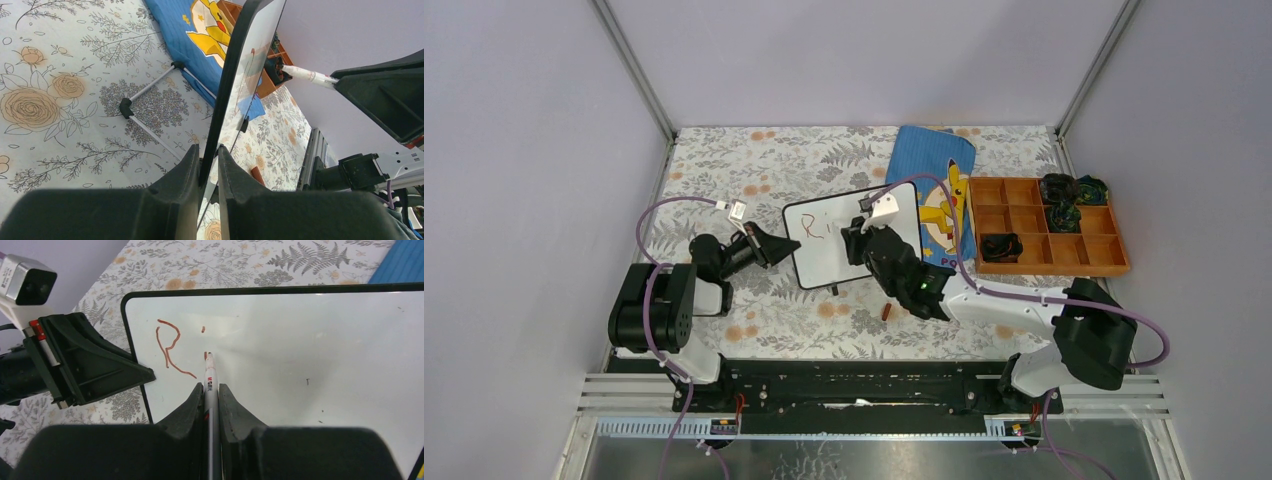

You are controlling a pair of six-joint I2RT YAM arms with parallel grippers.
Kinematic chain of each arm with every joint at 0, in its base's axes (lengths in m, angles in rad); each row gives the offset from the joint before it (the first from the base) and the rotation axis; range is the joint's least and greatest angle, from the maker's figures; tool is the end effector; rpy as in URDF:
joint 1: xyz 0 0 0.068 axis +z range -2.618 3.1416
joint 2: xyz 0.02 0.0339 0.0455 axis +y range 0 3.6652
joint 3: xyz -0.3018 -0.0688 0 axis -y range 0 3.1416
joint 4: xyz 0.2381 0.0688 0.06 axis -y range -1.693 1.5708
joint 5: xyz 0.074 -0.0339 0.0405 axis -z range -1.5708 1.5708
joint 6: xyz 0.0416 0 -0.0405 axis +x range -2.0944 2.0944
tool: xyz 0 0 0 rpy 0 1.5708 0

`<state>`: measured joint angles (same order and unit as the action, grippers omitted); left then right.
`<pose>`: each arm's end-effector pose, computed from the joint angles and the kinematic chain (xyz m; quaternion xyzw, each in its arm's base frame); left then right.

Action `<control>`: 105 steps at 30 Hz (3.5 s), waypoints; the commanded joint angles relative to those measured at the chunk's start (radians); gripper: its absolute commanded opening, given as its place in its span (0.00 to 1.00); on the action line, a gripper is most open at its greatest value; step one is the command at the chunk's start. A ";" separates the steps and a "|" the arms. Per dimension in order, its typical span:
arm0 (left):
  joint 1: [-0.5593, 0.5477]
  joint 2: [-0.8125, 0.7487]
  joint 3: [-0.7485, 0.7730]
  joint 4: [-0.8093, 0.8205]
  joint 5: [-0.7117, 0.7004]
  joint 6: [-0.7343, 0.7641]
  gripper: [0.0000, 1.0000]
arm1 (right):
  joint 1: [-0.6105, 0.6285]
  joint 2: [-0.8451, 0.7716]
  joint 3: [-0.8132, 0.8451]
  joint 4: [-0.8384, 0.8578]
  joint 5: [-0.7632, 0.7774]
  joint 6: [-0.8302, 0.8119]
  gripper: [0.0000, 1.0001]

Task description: Write a sentence on the whiteboard

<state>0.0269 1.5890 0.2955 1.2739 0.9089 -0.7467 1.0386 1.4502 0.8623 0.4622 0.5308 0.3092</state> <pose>0.2487 -0.0261 0.2007 0.0426 0.7101 -0.5149 0.4784 0.1826 0.2686 0.3172 -0.0961 0.7381 0.2445 0.6214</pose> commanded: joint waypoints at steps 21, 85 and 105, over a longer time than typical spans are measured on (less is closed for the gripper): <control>-0.012 -0.008 0.009 -0.053 -0.013 0.035 0.00 | -0.025 0.045 0.103 -0.028 0.092 -0.024 0.00; -0.020 -0.017 0.013 -0.066 -0.015 0.041 0.00 | -0.026 0.014 -0.001 -0.081 -0.003 0.033 0.00; -0.021 -0.019 0.013 -0.078 -0.016 0.049 0.00 | -0.024 -0.082 -0.035 -0.042 -0.039 0.017 0.00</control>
<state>0.0135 1.5768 0.2974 1.2518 0.9089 -0.7288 1.0199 1.4635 0.8532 0.3790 0.4664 0.3367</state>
